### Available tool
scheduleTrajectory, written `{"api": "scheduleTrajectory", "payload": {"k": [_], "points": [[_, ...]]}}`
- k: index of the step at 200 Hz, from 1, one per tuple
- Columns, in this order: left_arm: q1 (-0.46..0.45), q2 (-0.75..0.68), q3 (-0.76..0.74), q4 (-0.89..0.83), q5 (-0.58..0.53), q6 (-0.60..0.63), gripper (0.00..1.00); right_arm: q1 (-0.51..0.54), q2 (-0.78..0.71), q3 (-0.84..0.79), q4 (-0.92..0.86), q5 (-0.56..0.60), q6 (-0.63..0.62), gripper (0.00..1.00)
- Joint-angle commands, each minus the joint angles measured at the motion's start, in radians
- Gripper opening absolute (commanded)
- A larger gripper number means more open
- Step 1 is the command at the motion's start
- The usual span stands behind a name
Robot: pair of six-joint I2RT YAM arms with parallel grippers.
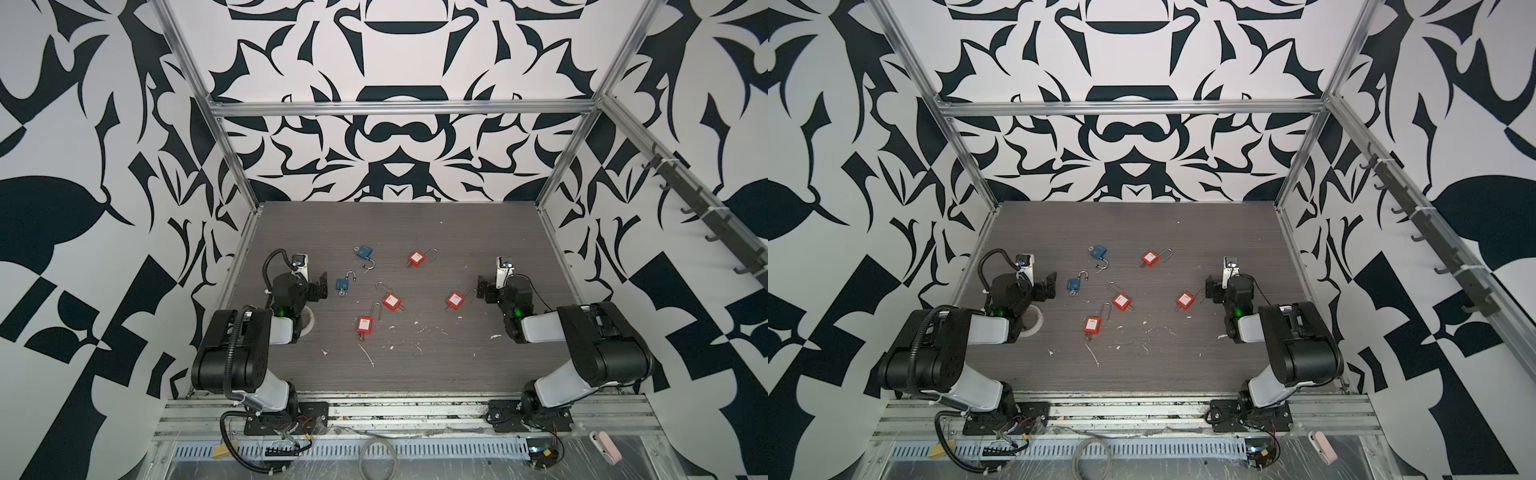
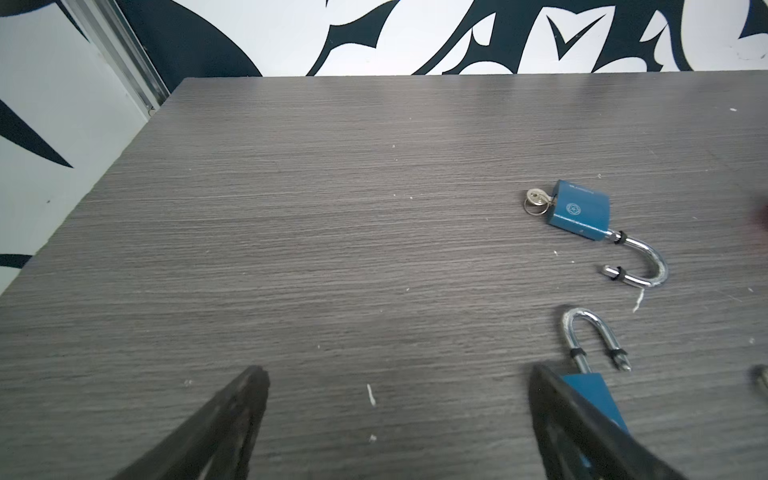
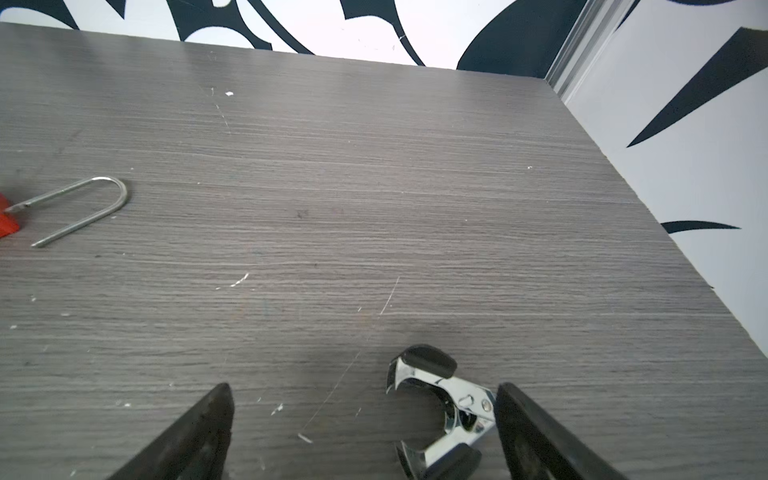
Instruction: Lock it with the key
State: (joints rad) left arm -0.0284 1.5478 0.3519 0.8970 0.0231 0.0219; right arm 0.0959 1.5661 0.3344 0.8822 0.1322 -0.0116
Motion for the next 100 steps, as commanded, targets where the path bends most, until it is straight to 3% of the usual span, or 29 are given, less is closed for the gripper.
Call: {"api": "scheduleTrajectory", "payload": {"k": [1,100], "points": [[-0.003,0.013,0.019,0.017,0.009,-0.014,0.99,0.003,-0.013,0.015,0.038,0.016,-0.01,1.0],[-0.002,0.013,0.027,0.006,-0.002,-0.009,0.99,0.004,-0.011,0.022,0.029,0.015,-0.008,1.0]]}}
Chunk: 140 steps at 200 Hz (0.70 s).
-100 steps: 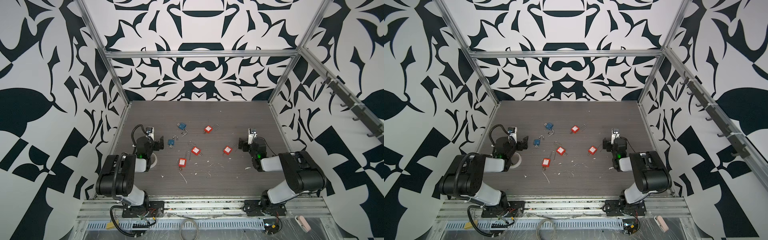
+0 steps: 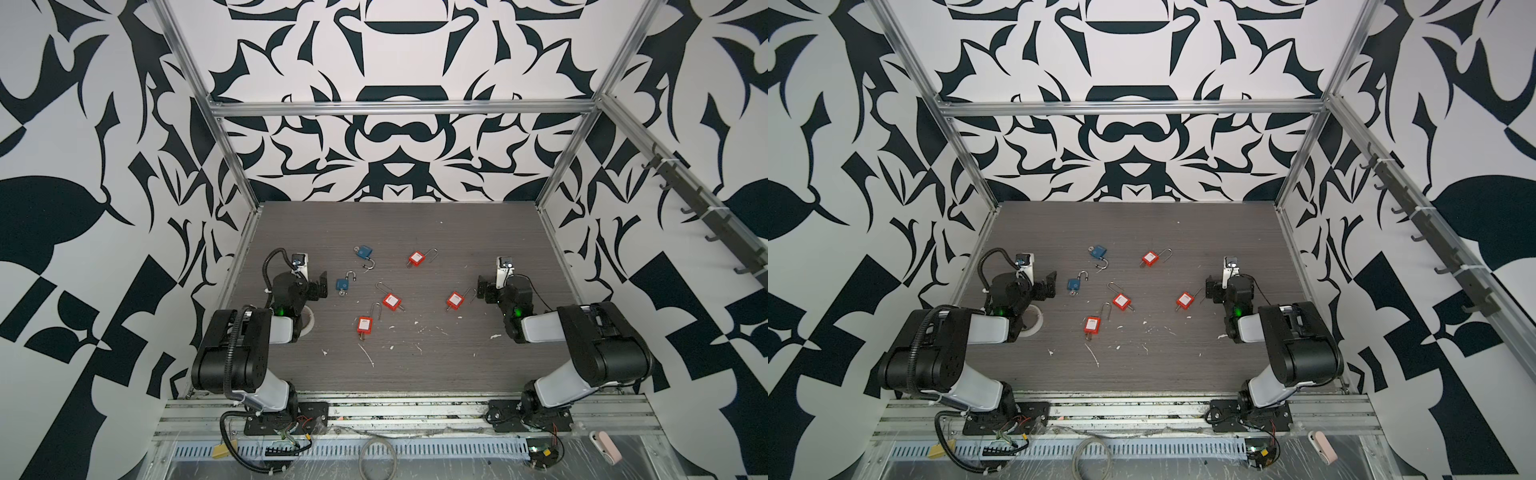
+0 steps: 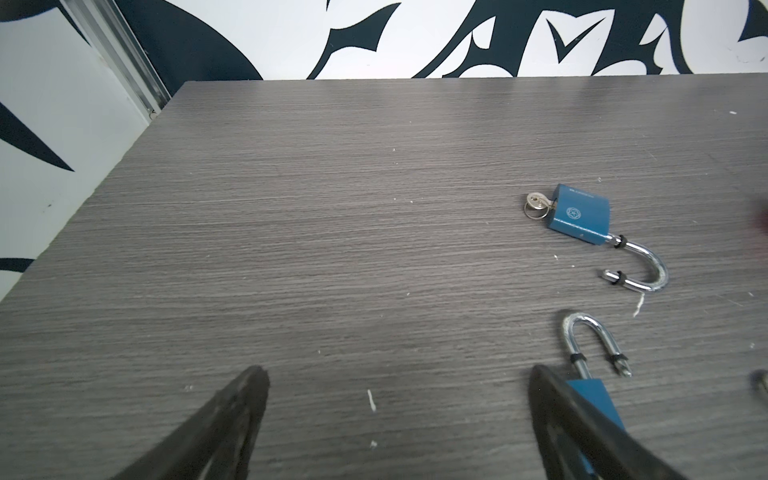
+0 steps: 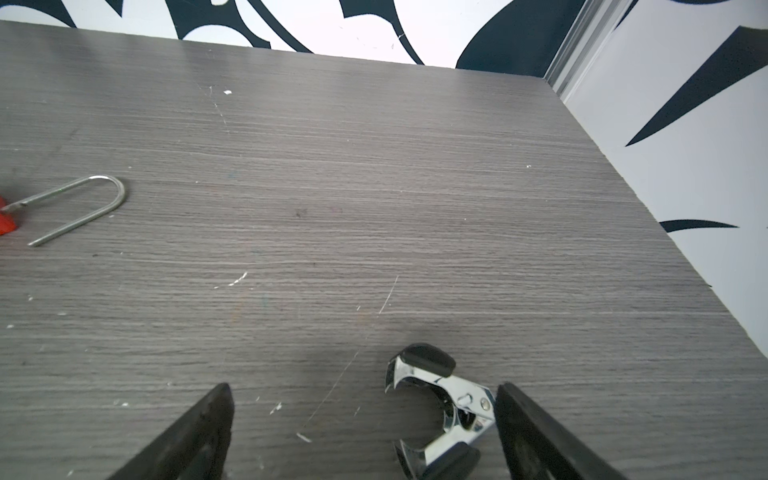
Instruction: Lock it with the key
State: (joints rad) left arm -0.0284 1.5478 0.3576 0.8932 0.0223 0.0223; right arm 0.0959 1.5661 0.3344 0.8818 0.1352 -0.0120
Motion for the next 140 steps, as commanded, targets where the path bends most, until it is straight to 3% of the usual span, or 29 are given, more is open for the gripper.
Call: {"api": "scheduleTrajectory", "payload": {"k": [1,111,140], "points": [[-0.002,0.014,0.02,0.01,-0.001,-0.008,0.99,0.004,-0.012,0.022,0.028,0.012,-0.008,1.0],[-0.001,0.016,0.017,0.019,-0.006,-0.013,0.99,0.004,-0.013,0.015,0.039,0.015,-0.013,1.0],[-0.005,0.013,0.007,0.039,0.002,-0.013,0.99,0.003,-0.018,-0.029,0.115,-0.077,-0.048,0.99]]}}
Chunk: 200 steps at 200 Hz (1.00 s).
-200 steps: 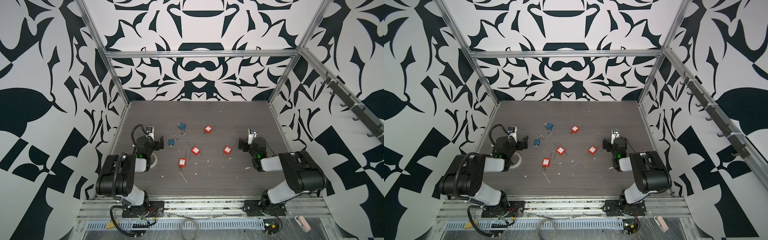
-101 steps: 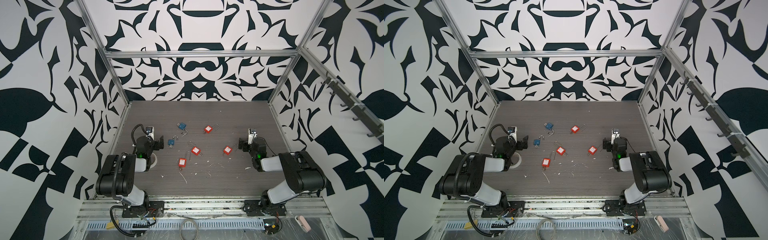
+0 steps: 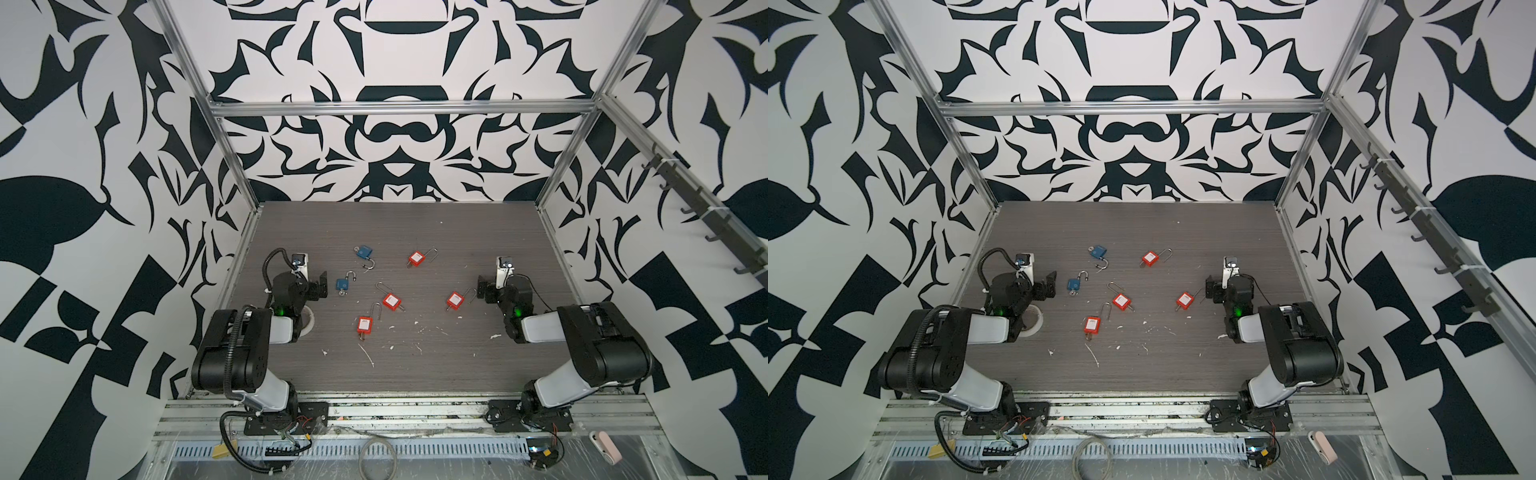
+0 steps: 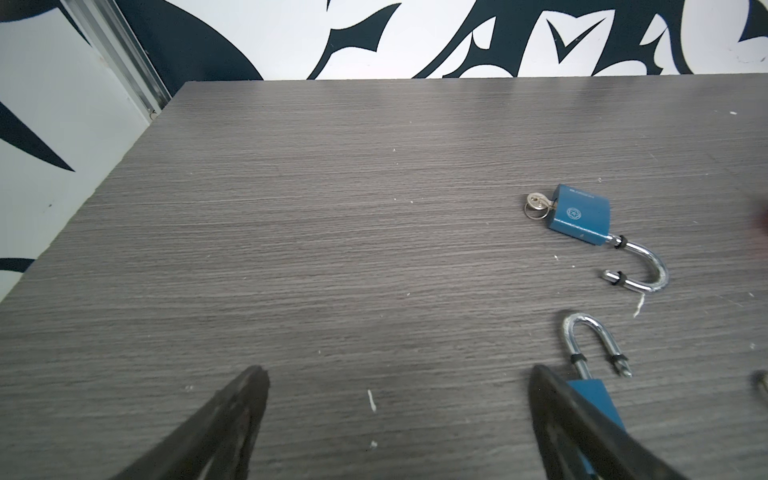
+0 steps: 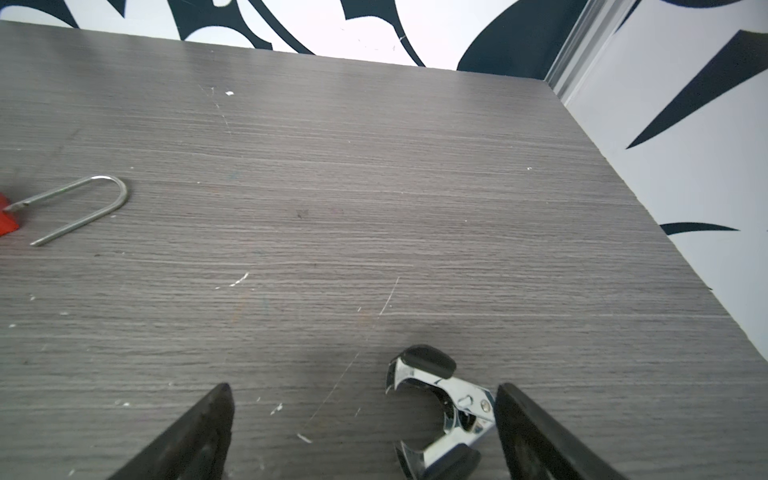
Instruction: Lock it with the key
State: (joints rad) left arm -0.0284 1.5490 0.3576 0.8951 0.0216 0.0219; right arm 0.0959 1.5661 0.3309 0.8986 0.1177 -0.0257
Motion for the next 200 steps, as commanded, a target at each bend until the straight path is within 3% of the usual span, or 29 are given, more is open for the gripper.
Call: {"api": "scheduleTrajectory", "payload": {"k": [1,49,101,122,146,159,175,200], "points": [[-0.005,0.011,0.006,0.037,0.003,-0.013,0.99,0.004,-0.019,-0.027,0.099,-0.06,-0.034,0.99],[-0.016,-0.015,-0.012,0.054,0.0,0.004,0.99,0.004,-0.055,-0.039,0.106,-0.029,-0.026,0.97],[-0.016,-0.17,0.029,-0.149,0.007,0.004,0.99,0.005,-0.272,-0.01,-0.128,0.019,0.0,0.95],[-0.015,-0.266,0.073,-0.31,0.016,-0.025,0.99,0.004,-0.351,0.095,-0.403,0.153,0.063,0.94],[-0.016,-0.38,0.171,-0.554,0.038,-0.107,0.99,0.004,-0.4,0.266,-0.799,0.195,0.21,0.91],[-0.015,-0.41,0.224,-0.671,0.058,-0.166,0.99,0.005,-0.406,0.357,-1.007,0.155,0.327,0.88],[-0.016,-0.423,0.284,-0.798,0.19,-0.188,0.99,0.006,-0.385,0.468,-1.253,0.103,0.498,0.86],[-0.028,-0.446,0.303,-0.861,0.302,-0.299,1.0,0.019,-0.328,0.529,-1.444,-0.051,0.665,0.82]]}}
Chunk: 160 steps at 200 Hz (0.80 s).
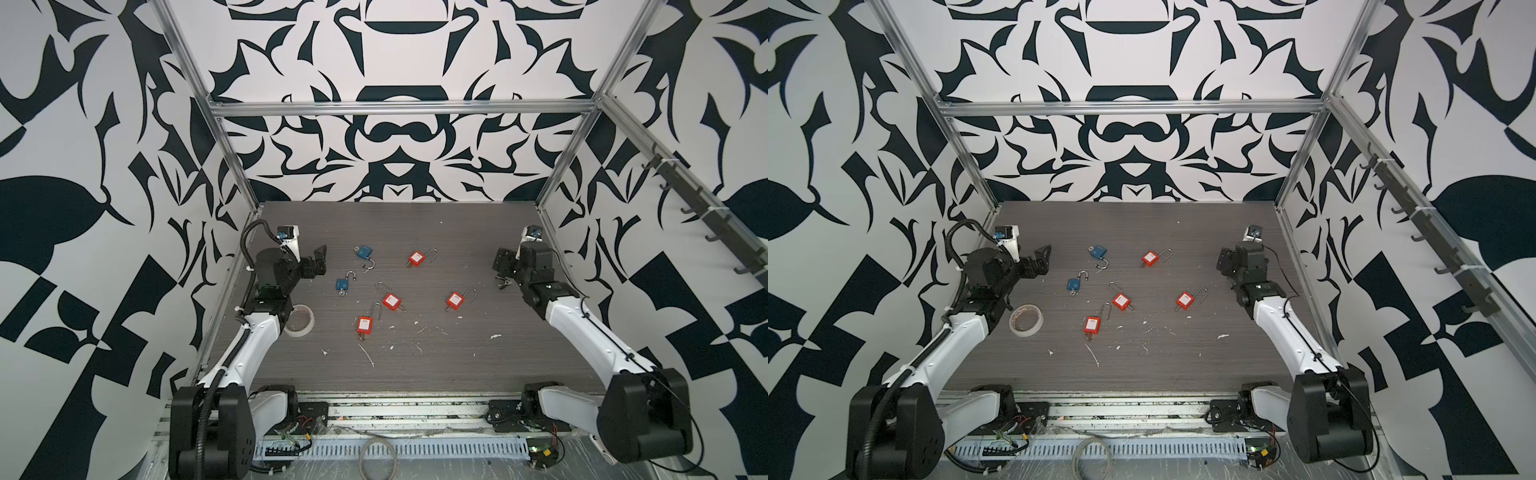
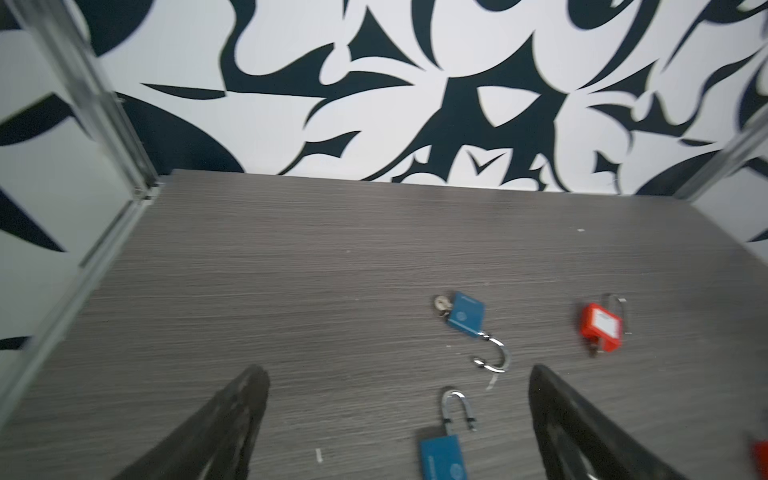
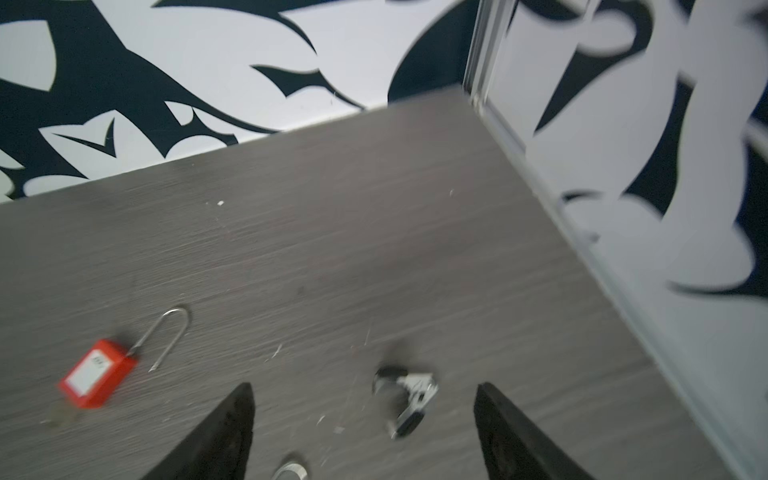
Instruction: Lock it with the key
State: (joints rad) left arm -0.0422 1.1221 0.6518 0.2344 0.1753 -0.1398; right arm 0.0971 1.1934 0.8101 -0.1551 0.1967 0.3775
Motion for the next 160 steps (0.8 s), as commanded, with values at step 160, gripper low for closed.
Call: {"api": "scheduleTrajectory", "payload": {"k": [160], "points": [[-0.252,-0.056,-0.022,-0.316,0.044,-0.224,0.99,0.345,0.412,0.214,-0.425,-0.095,0.555,0.87]]}}
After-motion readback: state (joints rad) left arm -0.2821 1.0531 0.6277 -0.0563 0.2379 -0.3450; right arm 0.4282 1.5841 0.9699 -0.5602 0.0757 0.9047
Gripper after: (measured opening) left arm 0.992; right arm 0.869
